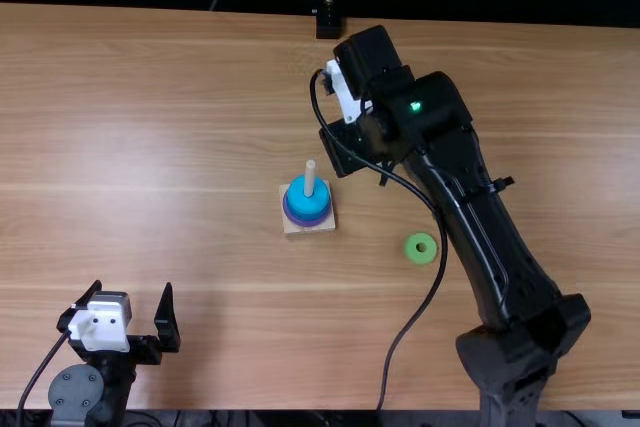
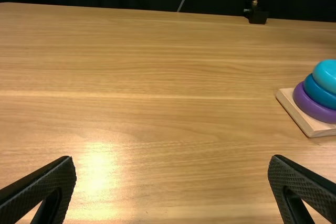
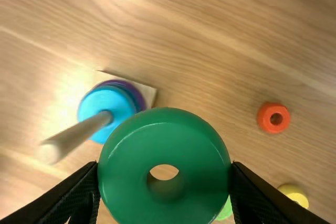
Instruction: Build the Hanoi tower: stack the rings onto the peg from bottom to top in this color order: purple, dark blue, light blue, dark green, light green, yellow, orange.
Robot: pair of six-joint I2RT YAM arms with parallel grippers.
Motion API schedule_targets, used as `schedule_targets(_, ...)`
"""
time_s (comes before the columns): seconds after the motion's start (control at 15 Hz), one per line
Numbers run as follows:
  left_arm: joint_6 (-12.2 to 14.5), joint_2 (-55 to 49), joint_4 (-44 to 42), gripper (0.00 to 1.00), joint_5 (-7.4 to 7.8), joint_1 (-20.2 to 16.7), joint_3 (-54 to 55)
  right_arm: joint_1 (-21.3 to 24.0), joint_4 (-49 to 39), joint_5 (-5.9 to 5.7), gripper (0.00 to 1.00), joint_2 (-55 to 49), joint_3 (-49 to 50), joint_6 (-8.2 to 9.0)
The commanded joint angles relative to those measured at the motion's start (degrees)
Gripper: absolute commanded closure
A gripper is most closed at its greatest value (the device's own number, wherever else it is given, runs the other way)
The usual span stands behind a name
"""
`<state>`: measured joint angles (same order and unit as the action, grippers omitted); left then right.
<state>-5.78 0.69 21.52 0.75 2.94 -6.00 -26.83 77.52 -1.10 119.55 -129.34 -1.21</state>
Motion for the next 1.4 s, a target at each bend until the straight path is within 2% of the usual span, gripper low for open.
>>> schedule_targets(0.0, 0.9, -0.7, 4.5, 0.0, 0.83, -0.3, 6.0, -1.3, 0.9, -0.37, 1.0, -1.9, -2.8, 0.16)
schedule_targets(0.47, 0.8, -0.7, 4.5, 0.0, 0.83, -0.3, 6.0, -6.9, 1.4, -0.16, 1.0, -2.0, -3.3, 0.47)
schedule_targets(1.33, 0.8, -0.7, 4.5, 0.0, 0.83, -0.3, 6.0, -7.0, 1.0, -0.06, 1.0, 0.2, -3.0, 0.37)
